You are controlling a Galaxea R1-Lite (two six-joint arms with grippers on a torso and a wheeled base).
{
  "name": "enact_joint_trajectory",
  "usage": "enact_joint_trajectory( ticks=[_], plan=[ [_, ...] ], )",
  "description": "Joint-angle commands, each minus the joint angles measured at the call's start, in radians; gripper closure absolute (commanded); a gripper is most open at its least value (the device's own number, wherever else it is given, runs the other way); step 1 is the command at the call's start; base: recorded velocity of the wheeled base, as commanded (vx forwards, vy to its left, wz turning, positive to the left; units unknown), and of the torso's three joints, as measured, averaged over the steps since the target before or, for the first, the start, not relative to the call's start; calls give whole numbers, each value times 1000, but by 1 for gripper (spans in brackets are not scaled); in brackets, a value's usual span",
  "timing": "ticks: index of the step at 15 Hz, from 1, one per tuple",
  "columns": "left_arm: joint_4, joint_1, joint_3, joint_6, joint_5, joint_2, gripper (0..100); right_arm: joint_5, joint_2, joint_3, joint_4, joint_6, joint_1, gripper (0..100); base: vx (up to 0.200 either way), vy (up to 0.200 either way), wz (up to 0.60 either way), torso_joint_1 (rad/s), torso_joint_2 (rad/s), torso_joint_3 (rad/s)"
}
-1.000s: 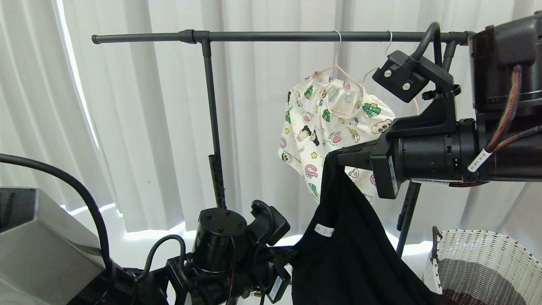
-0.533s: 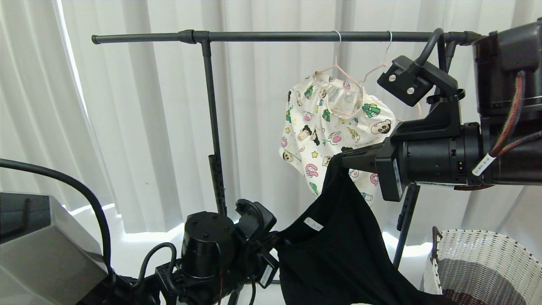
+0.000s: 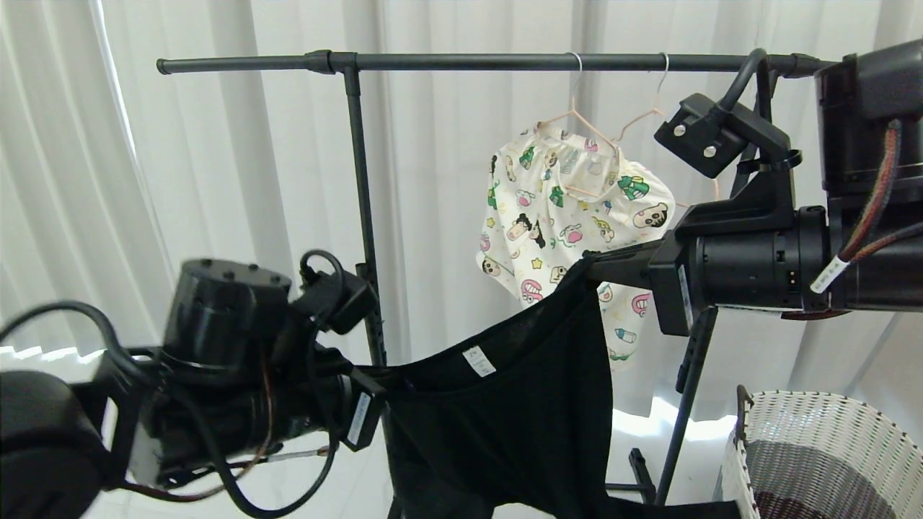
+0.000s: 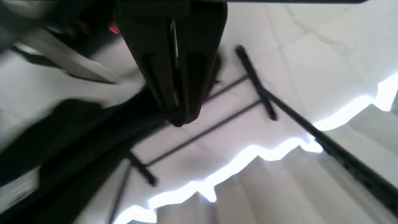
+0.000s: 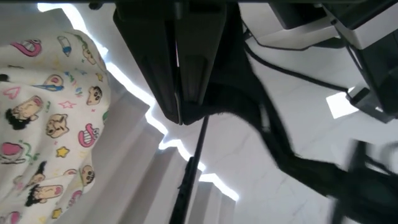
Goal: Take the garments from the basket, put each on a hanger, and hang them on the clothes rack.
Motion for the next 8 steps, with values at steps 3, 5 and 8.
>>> enact_joint_trajectory(
  ticks=[3, 5, 8],
  plan=[
    [523, 8, -525, -69, -150, -204, 100, -23, -64, -1, 0, -2, -56, 100, 0, 0, 0, 0, 0, 0],
    [607, 1, -600, -52, -147, -197, 100, -66, -105, -1, 0, 0, -74, 100, 0, 0, 0, 0, 0, 0],
    [733, -12, -584, 57, -33, -229, 100, -113, -154, 19, 0, 0, -77, 100, 0, 0, 0, 0, 0, 0]
  ],
)
